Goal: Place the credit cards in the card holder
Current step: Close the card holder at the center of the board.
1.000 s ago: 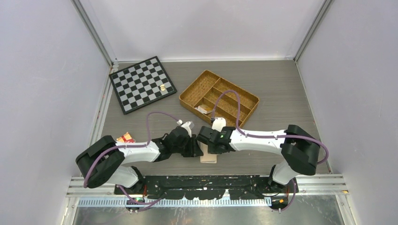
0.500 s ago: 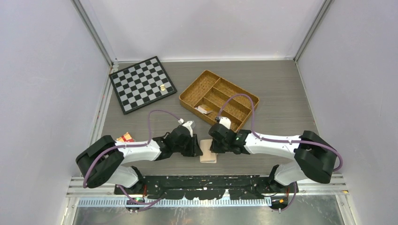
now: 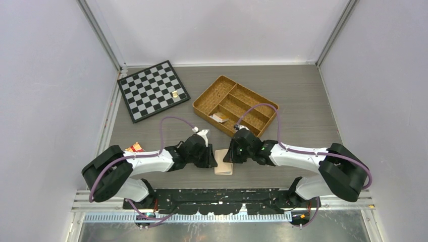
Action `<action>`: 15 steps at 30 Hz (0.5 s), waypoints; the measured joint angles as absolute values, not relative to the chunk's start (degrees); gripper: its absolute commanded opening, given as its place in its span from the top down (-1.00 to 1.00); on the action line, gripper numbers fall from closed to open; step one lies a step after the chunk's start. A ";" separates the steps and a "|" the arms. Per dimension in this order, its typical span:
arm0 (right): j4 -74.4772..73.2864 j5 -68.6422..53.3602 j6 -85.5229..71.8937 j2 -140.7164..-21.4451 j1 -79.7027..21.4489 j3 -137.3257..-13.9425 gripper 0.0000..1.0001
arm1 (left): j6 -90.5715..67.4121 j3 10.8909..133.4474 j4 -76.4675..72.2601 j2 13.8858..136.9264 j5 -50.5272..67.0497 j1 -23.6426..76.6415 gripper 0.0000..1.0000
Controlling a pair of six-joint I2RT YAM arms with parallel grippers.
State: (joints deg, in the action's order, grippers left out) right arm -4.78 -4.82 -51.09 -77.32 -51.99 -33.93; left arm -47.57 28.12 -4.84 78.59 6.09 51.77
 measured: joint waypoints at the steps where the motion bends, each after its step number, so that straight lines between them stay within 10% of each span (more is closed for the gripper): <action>1: -4.49 -5.34 -51.00 -77.32 -51.75 -33.93 0.99 | -47.53 28.18 -4.78 78.63 6.07 51.77 0.42; 15: -4.43 -7.60 -50.57 -77.28 -50.76 -33.91 0.99 | -47.37 28.56 -4.21 78.78 6.02 51.79 0.43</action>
State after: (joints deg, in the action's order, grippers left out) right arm -4.43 -7.60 -50.57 -77.28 -50.76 -33.91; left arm -47.37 28.56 -4.21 78.78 6.02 51.79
